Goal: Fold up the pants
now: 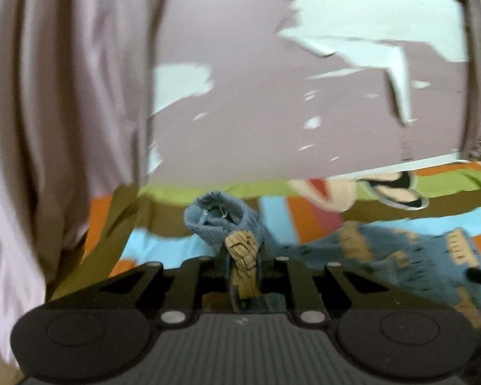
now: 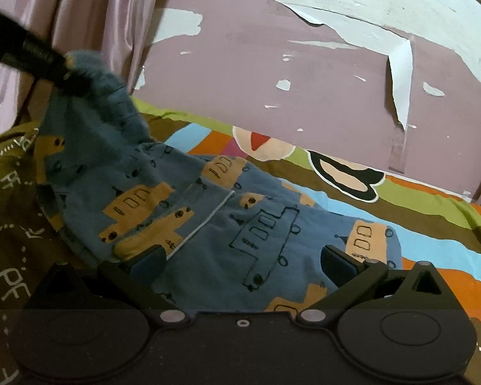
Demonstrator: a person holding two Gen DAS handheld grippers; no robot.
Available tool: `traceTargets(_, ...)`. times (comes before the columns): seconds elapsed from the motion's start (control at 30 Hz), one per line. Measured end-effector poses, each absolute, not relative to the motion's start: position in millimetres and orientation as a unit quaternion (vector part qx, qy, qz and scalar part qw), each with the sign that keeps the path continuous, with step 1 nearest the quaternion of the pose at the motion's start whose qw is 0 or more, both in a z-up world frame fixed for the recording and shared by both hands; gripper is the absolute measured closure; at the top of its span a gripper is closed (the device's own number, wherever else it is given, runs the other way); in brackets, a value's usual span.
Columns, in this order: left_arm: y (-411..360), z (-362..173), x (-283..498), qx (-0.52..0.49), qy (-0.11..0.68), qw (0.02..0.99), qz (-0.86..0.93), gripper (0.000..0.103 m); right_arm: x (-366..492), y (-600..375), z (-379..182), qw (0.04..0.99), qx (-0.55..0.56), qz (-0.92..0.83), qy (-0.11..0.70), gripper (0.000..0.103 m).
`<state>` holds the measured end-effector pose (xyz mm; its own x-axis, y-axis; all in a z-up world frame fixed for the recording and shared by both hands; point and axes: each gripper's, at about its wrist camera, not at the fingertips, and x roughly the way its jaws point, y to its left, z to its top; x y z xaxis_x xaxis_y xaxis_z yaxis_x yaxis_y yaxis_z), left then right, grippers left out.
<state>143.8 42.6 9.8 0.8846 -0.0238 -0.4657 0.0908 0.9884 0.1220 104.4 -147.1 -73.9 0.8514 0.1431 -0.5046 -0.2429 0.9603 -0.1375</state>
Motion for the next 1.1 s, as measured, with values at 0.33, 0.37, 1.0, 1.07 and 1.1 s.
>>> traceTargets(0.33, -32, 50, 128, 0.1, 0.2, 0.955, -0.196, 0.087, 91, -179, -36, 0.954, -0.135, 0.108, 0.246, 0.003)
traceTargets(0.37, -41, 51, 127, 0.105, 0.198, 0.952, -0.208, 0.087, 89, -190, -26, 0.953, -0.138, 0.109, 0.247, 0.002)
traceTargets(1.0, -175, -63, 115, 0.218, 0.229, 0.886, -0.339, 0.059, 126, -331, -37, 0.945, 0.093, 0.101, 0.296, 0.004)
traceTargets(1.07, -168, -62, 107, 0.216, 0.226, 0.886, -0.341, 0.051, 131, -332, -39, 0.943, 0.114, 0.113, 0.292, 0.004)
traceTargets(1.1, -165, -62, 102, 0.217, 0.224, 0.888, -0.337, 0.05, 134, -333, -41, 0.941, 0.128, 0.118, 0.291, 0.005)
